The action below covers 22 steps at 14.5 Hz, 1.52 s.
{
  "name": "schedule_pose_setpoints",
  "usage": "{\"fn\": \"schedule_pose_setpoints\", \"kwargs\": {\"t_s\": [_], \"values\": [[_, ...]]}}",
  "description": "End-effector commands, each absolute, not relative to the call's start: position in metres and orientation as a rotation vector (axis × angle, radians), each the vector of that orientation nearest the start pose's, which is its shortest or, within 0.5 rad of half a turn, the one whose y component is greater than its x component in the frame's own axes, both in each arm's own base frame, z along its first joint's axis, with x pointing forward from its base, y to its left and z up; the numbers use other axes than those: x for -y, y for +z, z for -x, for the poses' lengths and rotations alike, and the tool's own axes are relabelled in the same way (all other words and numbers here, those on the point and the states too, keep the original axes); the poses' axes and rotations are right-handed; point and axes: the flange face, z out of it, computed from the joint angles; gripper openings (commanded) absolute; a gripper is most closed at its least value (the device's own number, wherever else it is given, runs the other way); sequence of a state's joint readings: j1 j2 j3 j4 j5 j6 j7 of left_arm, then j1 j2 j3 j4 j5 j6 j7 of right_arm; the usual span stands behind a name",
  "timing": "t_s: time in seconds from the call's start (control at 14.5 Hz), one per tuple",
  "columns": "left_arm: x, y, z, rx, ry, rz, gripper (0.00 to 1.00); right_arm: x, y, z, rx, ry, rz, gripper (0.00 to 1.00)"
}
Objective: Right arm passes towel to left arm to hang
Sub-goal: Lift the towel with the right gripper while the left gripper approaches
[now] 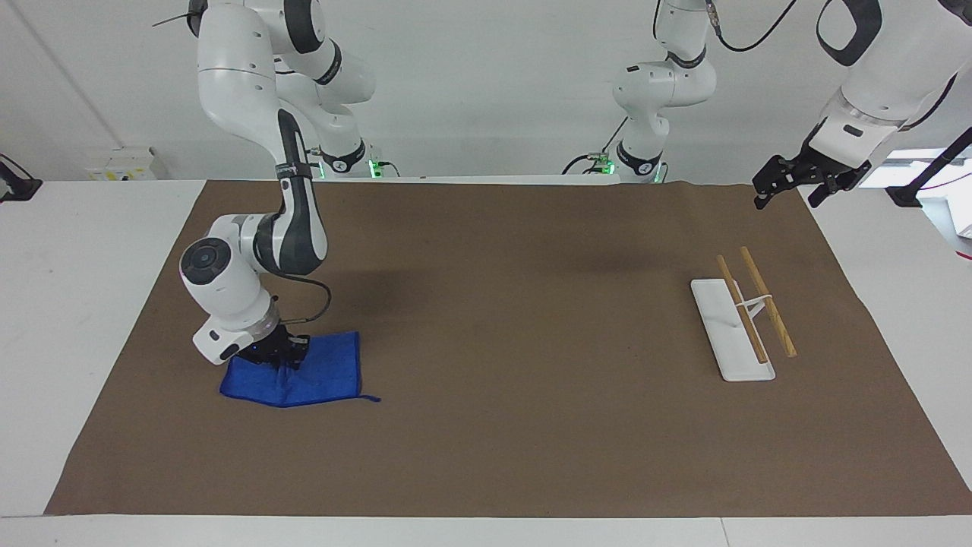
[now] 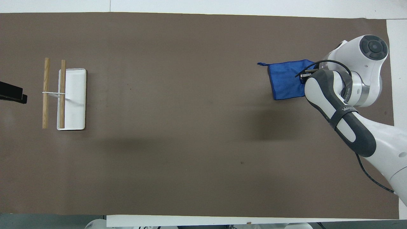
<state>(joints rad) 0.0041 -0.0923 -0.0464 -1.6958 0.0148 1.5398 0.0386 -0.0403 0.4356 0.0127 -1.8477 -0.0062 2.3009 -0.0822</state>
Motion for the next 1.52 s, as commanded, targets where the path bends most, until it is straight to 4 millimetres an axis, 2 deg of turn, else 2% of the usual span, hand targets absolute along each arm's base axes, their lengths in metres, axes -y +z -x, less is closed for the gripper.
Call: {"fn": "schedule_pose_setpoints", "kwargs": {"t_s": [0.0, 0.07, 0.14, 0.21, 0.34, 0.41, 0.48, 0.55, 0.62, 0.69, 0.76, 0.83, 0.9, 0.97, 1.1, 1.24, 1.38, 1.45], "values": [[0.019, 0.612, -0.513, -0.143, 0.079, 3.103, 1.00, 0.014, 0.295, -0.640, 0.123, 0.017, 3.122, 0.00], [0.019, 0.612, -0.512, -0.145, 0.089, 3.103, 1.00, 0.014, 0.308, -0.645, 0.124, 0.050, 3.120, 0.00], [0.020, 0.608, -0.503, -0.143, 0.181, 3.099, 1.00, 0.014, 0.326, -0.652, 0.122, 0.079, 3.114, 0.00], [0.018, 0.605, -0.496, -0.132, 0.266, 3.093, 1.00, 0.002, 0.342, -0.656, 0.138, 0.115, 3.094, 0.00], [0.009, 0.607, -0.488, -0.052, 0.335, 3.086, 1.00, -0.004, 0.374, -0.658, 0.123, 0.176, 3.053, 0.00], [0.000, 0.613, -0.489, 0.101, 0.314, 3.081, 1.00, -0.008, 0.394, -0.657, 0.093, 0.191, 3.005, 0.00], [0.002, 0.612, -0.489, 0.311, 0.304, 3.054, 1.00, -0.015, 0.406, -0.654, 0.073, 0.215, 2.950, 0.00], [0.014, 0.610, -0.488, 0.489, 0.298, 3.012, 1.00, -0.023, 0.420, -0.650, 0.058, 0.234, 2.901, 0.00], [0.038, 0.608, -0.485, 0.563, 0.290, 2.985, 1.00, -0.043, 0.434, -0.645, -0.002, 0.247, 2.835, 0.00], [0.069, 0.609, -0.481, 0.562, 0.267, 2.978, 1.00, -0.059, 0.445, -0.641, -0.118, 0.269, 2.779, 0.00], [0.090, 0.608, -0.480, 0.621, 0.235, 2.971, 1.00, -0.078, 0.455, -0.637, -0.199, 0.295, 2.720, 0.00], [0.114, 0.606, -0.478, 0.725, 0.190, 2.953, 1.00, -0.100, 0.465, -0.633, -0.273, 0.316, 2.657, 0.00], [0.145, 0.600, -0.473, 0.797, 0.137, 2.944, 1.00, -0.123, 0.470, -0.629, -0.361, 0.360, 2.600, 0.00], [0.166, 0.593, -0.472, 0.887, 0.088, 2.933, 1.00, -0.143, 0.472, -0.625, -0.425, 0.404, 2.557, 0.00], [0.201, 0.586, -0.474, 1.200, 0.027, 2.902, 1.00, -0.170, 0.479, -0.618, -0.558, 0.497, 2.423, 0.00], [0.231, 0.571, -0.482, 1.377, 0.010, 2.856, 1.00, -0.191, 0.482, -0.610, -0.649, 0.593, 2.295, 0.00], [0.259, 0.558, -0.484, 1.572, 0.000, 2.776, 1.00, -0.226, 0.482, -0.596, -0.742, 0.697, 2.189, 0.00], [0.271, 0.555, -0.484, 1.678, -0.006, 2.734, 0.99, -0.233, 0.481, -0.594, -0.805, 0.716, 2.133, 0.00]]}}
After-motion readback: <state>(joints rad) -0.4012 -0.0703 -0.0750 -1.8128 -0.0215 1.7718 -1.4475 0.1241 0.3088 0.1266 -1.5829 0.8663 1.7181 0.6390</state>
